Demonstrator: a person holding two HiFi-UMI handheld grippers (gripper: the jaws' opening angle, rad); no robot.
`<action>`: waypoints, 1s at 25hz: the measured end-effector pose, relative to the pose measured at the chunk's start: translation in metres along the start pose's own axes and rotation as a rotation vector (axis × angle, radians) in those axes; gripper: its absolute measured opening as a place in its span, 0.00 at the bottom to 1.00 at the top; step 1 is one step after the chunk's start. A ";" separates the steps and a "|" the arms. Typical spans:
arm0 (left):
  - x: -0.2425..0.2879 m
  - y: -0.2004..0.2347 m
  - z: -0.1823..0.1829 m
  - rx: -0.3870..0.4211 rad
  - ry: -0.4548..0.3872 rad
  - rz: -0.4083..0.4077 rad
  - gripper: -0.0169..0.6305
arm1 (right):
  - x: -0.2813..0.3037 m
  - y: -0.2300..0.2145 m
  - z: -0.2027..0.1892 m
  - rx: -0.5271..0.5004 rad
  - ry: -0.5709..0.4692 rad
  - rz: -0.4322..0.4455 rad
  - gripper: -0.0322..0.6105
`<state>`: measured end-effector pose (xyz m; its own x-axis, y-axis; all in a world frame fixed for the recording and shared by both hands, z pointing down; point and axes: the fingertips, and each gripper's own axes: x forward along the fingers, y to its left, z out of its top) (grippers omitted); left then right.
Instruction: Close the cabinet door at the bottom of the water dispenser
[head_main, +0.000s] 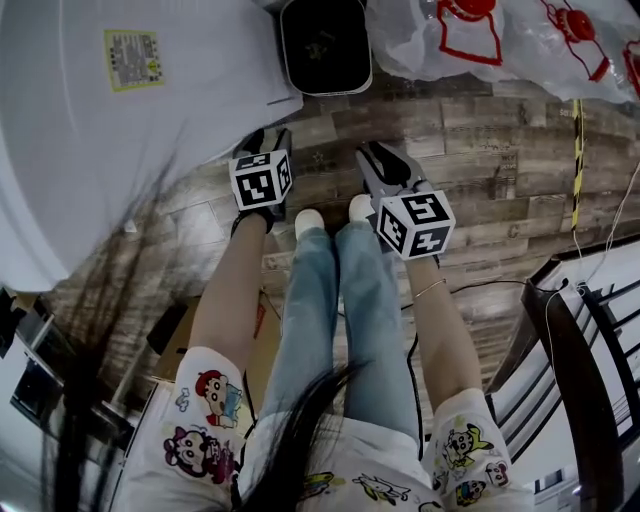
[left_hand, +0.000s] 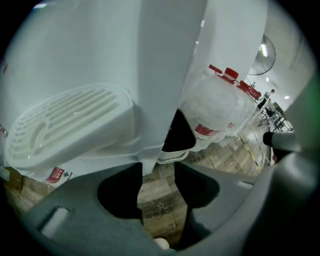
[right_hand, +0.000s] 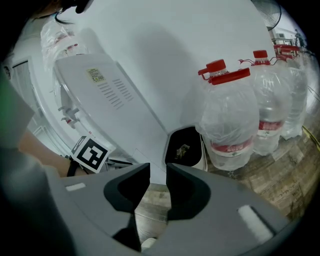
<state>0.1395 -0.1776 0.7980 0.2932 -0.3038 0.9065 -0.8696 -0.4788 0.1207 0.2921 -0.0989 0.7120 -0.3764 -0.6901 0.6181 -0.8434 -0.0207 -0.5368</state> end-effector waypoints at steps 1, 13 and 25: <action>0.001 0.001 0.002 -0.003 -0.002 0.002 0.33 | 0.000 -0.002 0.000 0.001 0.002 -0.002 0.22; -0.020 -0.010 0.003 -0.009 -0.021 -0.021 0.33 | -0.017 0.008 0.007 -0.023 -0.008 -0.020 0.22; -0.147 -0.038 0.030 0.041 -0.181 -0.147 0.33 | -0.089 0.096 0.062 -0.138 -0.133 -0.035 0.22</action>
<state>0.1409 -0.1393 0.6480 0.4855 -0.3691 0.7925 -0.7963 -0.5608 0.2267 0.2682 -0.0846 0.5694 -0.3000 -0.7803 0.5487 -0.9031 0.0470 -0.4268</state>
